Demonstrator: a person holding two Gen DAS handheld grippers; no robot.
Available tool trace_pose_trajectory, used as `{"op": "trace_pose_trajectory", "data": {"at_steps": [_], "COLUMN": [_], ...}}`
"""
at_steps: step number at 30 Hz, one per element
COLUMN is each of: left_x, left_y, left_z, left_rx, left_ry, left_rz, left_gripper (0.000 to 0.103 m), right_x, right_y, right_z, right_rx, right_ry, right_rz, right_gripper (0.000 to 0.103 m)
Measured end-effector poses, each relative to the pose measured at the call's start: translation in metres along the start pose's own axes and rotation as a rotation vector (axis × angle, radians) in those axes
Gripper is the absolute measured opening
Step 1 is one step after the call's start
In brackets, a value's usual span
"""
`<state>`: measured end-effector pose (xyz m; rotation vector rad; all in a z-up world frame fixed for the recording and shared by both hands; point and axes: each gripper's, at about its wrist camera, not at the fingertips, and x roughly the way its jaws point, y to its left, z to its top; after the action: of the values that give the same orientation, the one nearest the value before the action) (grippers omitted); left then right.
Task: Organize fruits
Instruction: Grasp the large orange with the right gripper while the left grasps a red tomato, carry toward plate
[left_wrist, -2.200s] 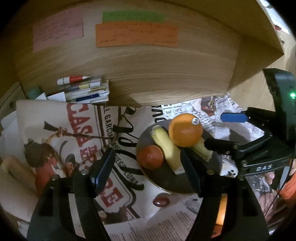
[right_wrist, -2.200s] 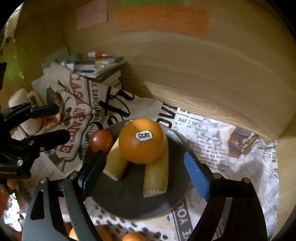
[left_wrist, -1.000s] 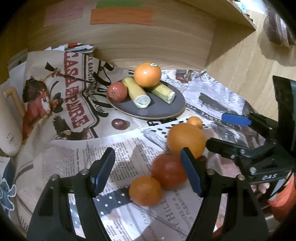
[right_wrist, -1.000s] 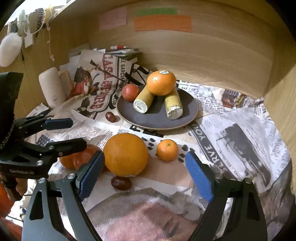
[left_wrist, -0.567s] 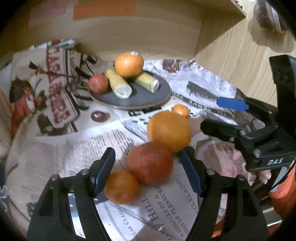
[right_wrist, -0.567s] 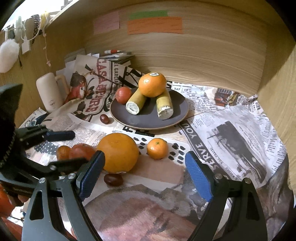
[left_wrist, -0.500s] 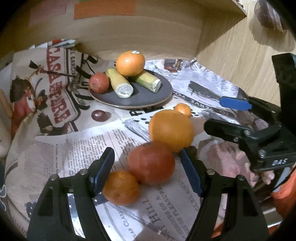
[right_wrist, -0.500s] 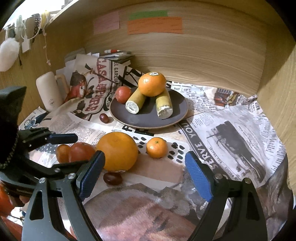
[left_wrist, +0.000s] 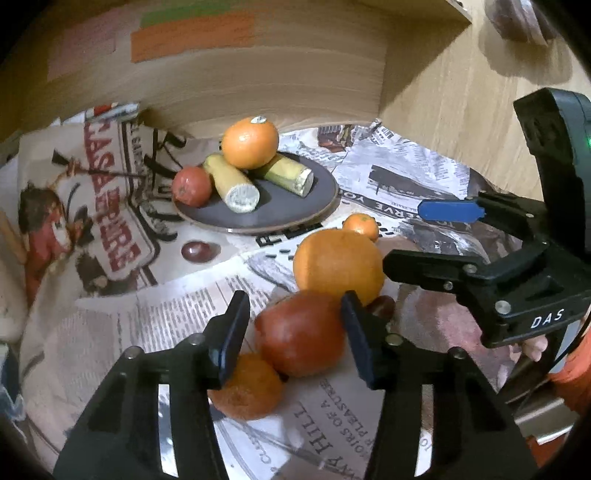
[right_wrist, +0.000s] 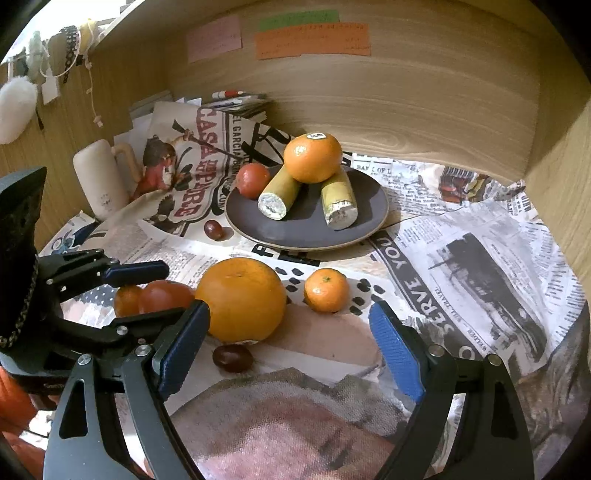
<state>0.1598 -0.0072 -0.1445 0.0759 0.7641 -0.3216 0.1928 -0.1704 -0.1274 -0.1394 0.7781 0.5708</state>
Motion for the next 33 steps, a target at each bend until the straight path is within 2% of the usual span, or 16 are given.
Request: {"op": "trace_pose_trajectory", "data": {"at_steps": [5,11,17,21,27,29,32,33], "left_x": [0.003,0.002,0.008,0.016,0.021,0.018,0.011,0.009], "left_y": [0.005,0.024,0.049,0.064,0.084,0.085,0.081,0.079], "left_z": [0.005,0.012,0.023,0.028,0.033,0.033,0.031,0.031], "left_rx": [0.014,-0.039,-0.085,-0.102,-0.162,-0.168,-0.165,-0.16], "left_ry": [0.004,-0.018,-0.014,0.005,0.042,0.039,0.025,0.022], "left_rz": [-0.025,-0.033,0.006,0.031,-0.015,-0.032,-0.049,-0.047], "left_gripper": [0.04,0.03,0.03,0.03,0.03,0.035,0.055,0.057], "right_x": [0.002,0.013,0.027,0.04,0.05,0.052,0.051,0.051], "right_y": [0.001,0.008,0.018,0.023,0.032,0.033,0.033,0.033], "right_z": [0.0,0.002,0.008,0.008,0.01,0.01,0.01,0.011], "right_rx": [-0.001,-0.017,-0.039,-0.049,-0.073,-0.079,-0.082,-0.079], "right_ry": [0.008,0.041,0.076,0.109,0.129,0.132,0.127,0.125], "right_rz": [0.006,0.026,0.059,0.076,0.089,0.084,0.074,0.073], "right_gripper": [0.086,0.086,0.086,0.079,0.072,0.07,0.065,0.064]}}
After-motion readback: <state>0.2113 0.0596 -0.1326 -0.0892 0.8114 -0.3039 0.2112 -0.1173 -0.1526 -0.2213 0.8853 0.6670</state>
